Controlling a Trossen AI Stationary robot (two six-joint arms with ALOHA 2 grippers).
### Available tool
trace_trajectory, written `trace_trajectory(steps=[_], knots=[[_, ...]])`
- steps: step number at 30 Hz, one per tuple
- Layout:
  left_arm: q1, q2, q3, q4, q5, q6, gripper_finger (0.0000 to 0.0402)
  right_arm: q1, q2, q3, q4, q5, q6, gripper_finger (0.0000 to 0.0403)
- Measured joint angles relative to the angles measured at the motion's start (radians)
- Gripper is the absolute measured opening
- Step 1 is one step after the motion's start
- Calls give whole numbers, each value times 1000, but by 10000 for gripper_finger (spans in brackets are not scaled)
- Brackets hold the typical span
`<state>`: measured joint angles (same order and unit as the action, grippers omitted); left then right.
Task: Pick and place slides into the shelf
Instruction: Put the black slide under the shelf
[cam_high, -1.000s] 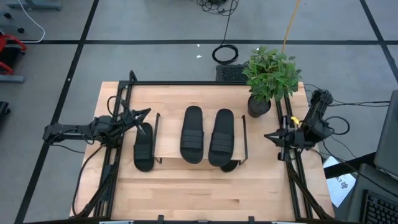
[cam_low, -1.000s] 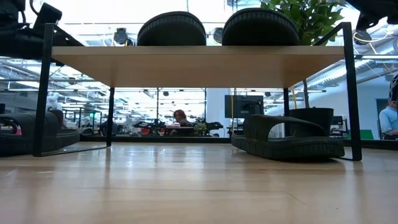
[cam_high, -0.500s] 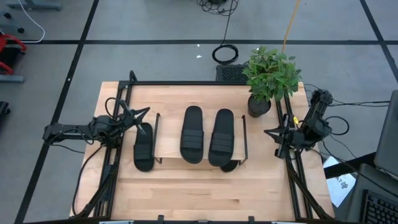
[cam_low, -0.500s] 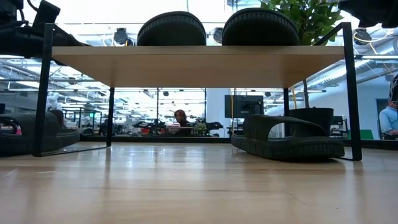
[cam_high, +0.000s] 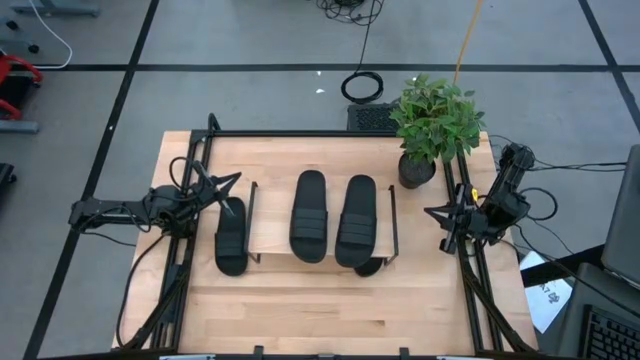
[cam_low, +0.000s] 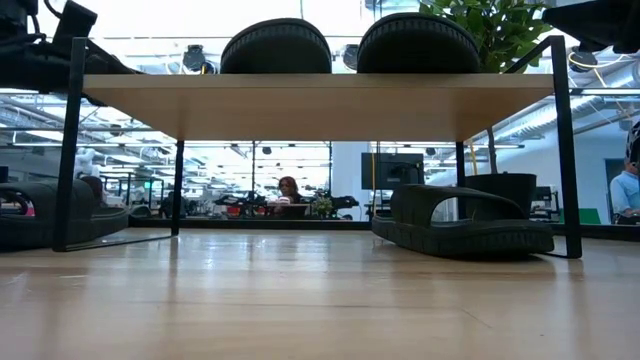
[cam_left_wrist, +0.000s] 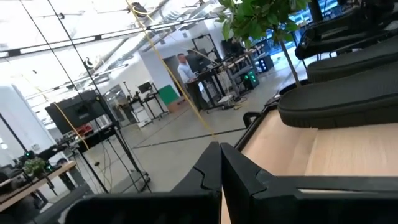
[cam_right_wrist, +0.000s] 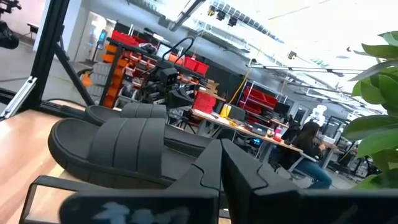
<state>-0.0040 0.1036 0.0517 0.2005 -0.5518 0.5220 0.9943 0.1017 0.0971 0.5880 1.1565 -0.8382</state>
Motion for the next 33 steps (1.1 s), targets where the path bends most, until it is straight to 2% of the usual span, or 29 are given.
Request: trace_trajectory(steps=[10,13,18,20,25,30,33], knots=[[0,0,0,-39,5,-131,5,0,0,0,29,-4,4,0],[0,0,0,-86,50,-109,5,0,0,0,29,-4,5,0],[-15,0,0,-56,44,-51,5,0,0,0,29,-5,9,0],[-34,1,0,-17,-41,-32,5,0,0,0,29,-4,23,0],[-135,11,38,11,-421,-4,5,0,0,0,28,-5,41,0],[-248,65,65,231,-660,99,5,0,0,0,25,-5,42,0],[-285,103,65,360,-709,191,5,0,0,0,20,-5,58,0]])
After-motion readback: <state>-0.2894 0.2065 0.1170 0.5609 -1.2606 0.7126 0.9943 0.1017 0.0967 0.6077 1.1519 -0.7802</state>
